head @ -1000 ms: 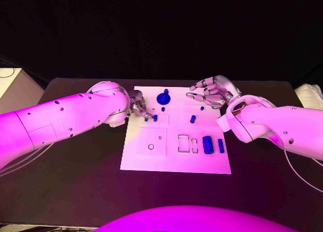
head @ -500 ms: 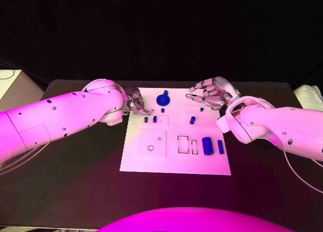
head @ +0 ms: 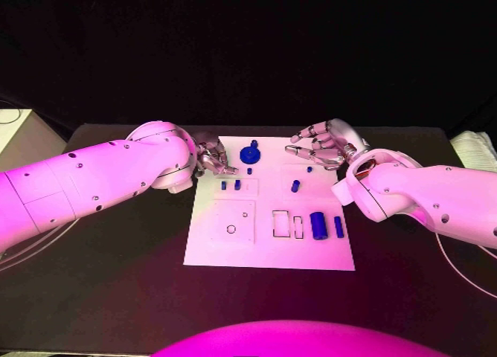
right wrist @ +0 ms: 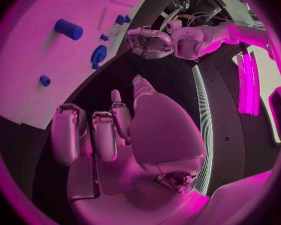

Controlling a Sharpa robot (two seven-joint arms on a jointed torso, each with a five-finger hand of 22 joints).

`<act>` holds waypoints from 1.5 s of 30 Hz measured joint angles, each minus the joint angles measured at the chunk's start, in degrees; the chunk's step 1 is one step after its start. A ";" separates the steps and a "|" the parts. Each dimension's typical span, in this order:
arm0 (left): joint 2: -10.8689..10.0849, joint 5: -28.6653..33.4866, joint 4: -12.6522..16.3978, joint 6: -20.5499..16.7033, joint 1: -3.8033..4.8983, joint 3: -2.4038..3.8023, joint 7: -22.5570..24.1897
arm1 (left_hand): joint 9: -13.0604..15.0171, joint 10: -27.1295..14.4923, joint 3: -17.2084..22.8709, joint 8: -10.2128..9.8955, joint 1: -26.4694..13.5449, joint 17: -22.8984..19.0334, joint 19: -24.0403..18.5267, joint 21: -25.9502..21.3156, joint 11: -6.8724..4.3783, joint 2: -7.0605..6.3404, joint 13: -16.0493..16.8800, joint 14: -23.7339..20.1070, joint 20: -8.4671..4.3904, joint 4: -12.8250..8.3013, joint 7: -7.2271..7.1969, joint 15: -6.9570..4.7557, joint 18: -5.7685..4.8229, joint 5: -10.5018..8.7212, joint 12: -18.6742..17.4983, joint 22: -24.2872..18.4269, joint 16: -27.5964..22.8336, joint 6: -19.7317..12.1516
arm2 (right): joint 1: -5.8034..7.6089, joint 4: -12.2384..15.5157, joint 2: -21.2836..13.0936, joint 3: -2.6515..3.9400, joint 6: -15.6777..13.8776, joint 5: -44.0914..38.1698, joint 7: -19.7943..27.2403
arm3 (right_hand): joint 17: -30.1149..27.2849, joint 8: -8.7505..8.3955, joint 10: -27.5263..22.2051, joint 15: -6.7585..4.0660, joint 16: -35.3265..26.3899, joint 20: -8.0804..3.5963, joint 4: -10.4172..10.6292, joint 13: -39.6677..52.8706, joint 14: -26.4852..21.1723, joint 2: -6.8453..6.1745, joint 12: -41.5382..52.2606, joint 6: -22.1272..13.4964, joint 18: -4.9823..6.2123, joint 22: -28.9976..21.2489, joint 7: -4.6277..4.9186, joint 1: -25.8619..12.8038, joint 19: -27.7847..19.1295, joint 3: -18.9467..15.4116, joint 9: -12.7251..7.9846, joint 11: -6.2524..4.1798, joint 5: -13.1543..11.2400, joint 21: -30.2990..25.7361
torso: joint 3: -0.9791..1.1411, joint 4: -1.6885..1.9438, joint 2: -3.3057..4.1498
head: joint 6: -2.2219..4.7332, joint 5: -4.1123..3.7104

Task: Assemble the parts on the task board

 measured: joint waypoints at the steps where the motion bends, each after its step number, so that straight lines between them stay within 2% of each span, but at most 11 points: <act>1: 0.00 0.22 0.03 -0.40 0.00 0.00 0.65 | -0.32 -0.80 0.16 -0.32 0.71 -0.28 -0.75 -0.69 0.22 0.12 -0.36 -0.39 0.23 -0.01 0.34 0.39 0.16 0.00 -0.55 -1.08 -0.39 -0.57 | 0.00 0.00 -0.02 0.00 0.00 0.00 0.00 | 0.00 0.00 0.00 0.00 0.00 0.00 0.00 0.00 0.00 0.00 0.00 0.00 0.00 0.00 0.00 0.00 0.00 0.00 0.00 0.00 0.00 0.00 | 0.00 0.03 0.00 | 0.03 -0.04; 5: 0.11 0.86 0.16 -2.89 0.02 -0.25 4.81 | -2.07 -4.60 2.88 -1.29 7.93 -5.91 -6.43 -5.90 1.52 0.07 -2.79 -4.85 1.28 -1.39 1.61 1.50 1.94 -0.17 -3.63 -8.68 -3.79 -2.88 | 0.00 0.00 -0.08 -0.01 0.00 0.01 0.00 | 0.00 0.00 0.00 0.00 0.00 0.00 0.00 0.00 0.00 0.00 0.00 0.00 0.00 -0.01 0.00 0.00 0.00 0.00 0.00 0.00 0.00 0.00 | -0.01 0.12 -0.01 | 0.04 -0.11; 11: 0.83 -0.01 -0.10 -7.09 -0.12 -1.21 11.07 | -4.89 -8.28 6.41 -2.77 13.90 -13.45 -8.01 -7.74 2.77 -1.81 -6.59 -10.28 2.08 -3.72 2.46 2.62 1.94 -0.34 -8.04 -10.14 -7.56 -3.73 | 0.00 0.00 -0.16 -0.01 0.00 0.01 0.00 | 0.00 0.00 0.00 0.00 0.00 0.00 0.00 0.00 0.00 0.00 0.00 0.00 0.00 -0.01 0.00 0.00 0.00 0.00 -0.05 0.00 0.00 0.00 | -0.08 0.19 -0.05 | 0.18 -0.17; 26: 4.75 -8.81 -4.75 -14.59 -1.06 -2.69 19.07 | -8.52 -11.90 8.08 -4.87 14.97 -19.70 -8.80 -8.02 3.70 -2.86 -10.59 -14.07 2.88 -5.74 3.08 3.54 1.92 -1.19 -11.88 -10.29 -9.94 -4.35 | 0.01 -0.25 -0.17 -0.01 -0.05 0.12 0.15 | 0.05 0.00 -2.83 0.00 -1.32 0.00 -0.17 -0.27 0.00 0.23 -4.47 -0.01 0.00 0.02 0.00 0.23 0.00 0.17 -0.16 -0.05 0.00 -2.88 | -0.11 0.01 0.02 | 0.82 -0.43; 28: 5.48 -9.98 -5.65 -14.89 -1.20 -2.92 19.51 | -9.50 -12.46 8.29 -5.54 15.18 -20.69 -8.85 -8.02 3.92 -2.65 -11.41 -14.62 2.93 -5.95 3.08 3.55 1.92 -2.75 -12.72 -10.28 -10.14 -4.35 | 0.01 -0.30 -0.11 -0.01 -0.05 0.18 0.24 | 0.05 0.00 -4.96 0.00 -3.28 0.07 -0.17 -3.16 0.00 0.23 -8.12 -0.31 1.33 0.03 0.06 0.23 -0.72 0.63 -0.30 0.02 0.00 -6.37 | -0.11 -0.03 0.05 | 0.86 -0.43; 31: 6.36 -11.42 -6.83 -14.90 -1.41 -3.18 19.85 | -10.63 -13.07 8.11 -5.95 15.18 -22.27 -9.11 -8.02 4.08 -2.65 -12.34 -15.65 3.19 -6.12 3.25 3.75 1.92 -4.34 -13.43 -10.28 -10.57 -4.14 | 0.01 -0.37 -0.05 -0.01 -0.08 0.33 0.43 | 0.04 0.00 -7.73 0.00 -6.32 0.00 -0.16 -7.42 0.00 0.23 -13.26 -0.70 2.27 -2.32 0.06 0.23 -2.47 0.96 -0.42 -0.08 0.24 -11.87 | -0.09 -0.10 0.10 | 0.93 -0.43; 35: 6.99 -12.92 -7.77 -14.24 -1.56 -3.31 19.90 | -11.70 -13.40 7.89 -6.33 15.18 -23.86 -9.41 -8.25 4.40 -2.65 -13.25 -16.36 3.49 -6.33 3.39 3.86 1.92 -6.70 -13.93 -10.28 -10.57 -3.40 | 0.00 -0.38 -0.04 -0.01 -0.19 0.54 0.76 | -1.25 0.24 -9.33 0.00 -8.03 -0.17 -0.15 -9.95 0.00 0.23 -16.06 -0.71 2.27 -4.50 0.04 0.23 -3.04 1.28 -0.49 -0.11 0.24 -15.06 | -0.08 -0.14 0.16 | 0.94 -0.48; 37: 7.18 -13.46 -8.05 -13.80 -1.58 -3.34 19.90 | -11.84 -13.58 7.89 -6.33 15.07 -23.95 -9.41 -8.25 4.22 -2.76 -13.34 -16.36 3.49 -6.33 3.25 3.86 1.92 -6.76 -13.93 -10.28 -10.57 -3.25 | 0.00 -0.38 -0.05 -0.01 -0.25 0.67 0.92 | -2.17 0.24 -9.87 0.00 -8.93 0.10 -0.16 -11.04 0.00 0.23 -17.26 -0.94 3.14 -5.70 0.11 0.23 -3.40 1.28 -0.49 -0.04 0.24 -16.73 | -0.09 -0.16 0.19 | 0.93 -0.49; 41: 7.57 -14.40 -8.43 -12.73 -1.62 -3.38 19.75 | -12.13 -13.58 7.73 -6.64 14.95 -24.32 -9.41 -8.25 4.22 -2.88 -13.54 -16.51 3.49 -6.49 3.19 4.01 1.92 -7.14 -14.07 -10.34 -10.57 -3.19 | 0.00 -0.38 -0.05 -0.01 -0.42 0.99 1.30 | -3.37 0.24 -10.83 0.00 -10.21 -0.10 -0.23 -12.78 0.00 0.23 -19.08 -1.00 3.15 -7.44 0.14 0.23 -4.05 1.68 -0.55 -0.06 0.24 -19.16 | -0.06 -0.14 0.19 | 0.82 -0.55; 43: 7.82 -14.76 -8.64 -12.09 -1.62 -3.38 19.63 | -12.31 -13.58 7.73 -6.75 14.95 -24.46 -9.41 -8.25 4.22 -2.88 -13.66 -16.57 3.49 -6.49 3.19 4.07 1.92 -7.32 -14.21 -10.33 -10.57 -3.19 | 0.01 -0.38 -0.04 -0.01 -0.56 1.20 1.54 | -6.44 0.25 -13.17 -0.15 -13.31 -0.03 -0.13 -16.32 -0.15 0.23 -23.10 -1.42 4.53 -11.56 0.13 0.23 -5.81 2.10 -0.57 0.02 0.46 -24.95 | -0.06 -0.10 0.18 | 0.76 -0.57; 45: 8.04 -15.00 -8.78 -11.43 -1.62 -3.39 19.47 | -12.41 -13.58 7.73 -6.75 14.95 -24.52 -9.41 -8.25 4.22 -2.88 -13.76 -16.57 3.49 -6.49 3.19 4.07 1.92 -7.32 -14.21 -10.33 -10.57 -3.19 | 0.04 -0.38 -0.01 0.00 -0.65 1.41 1.73 | -8.84 0.49 -14.67 -0.09 -16.02 -0.07 -0.09 -19.26 -0.75 0.04 -26.13 -1.57 4.54 -14.86 0.10 0.41 -6.68 2.47 -0.57 0.17 0.46 -29.47 | -0.06 -0.09 0.18 | 0.74 -0.58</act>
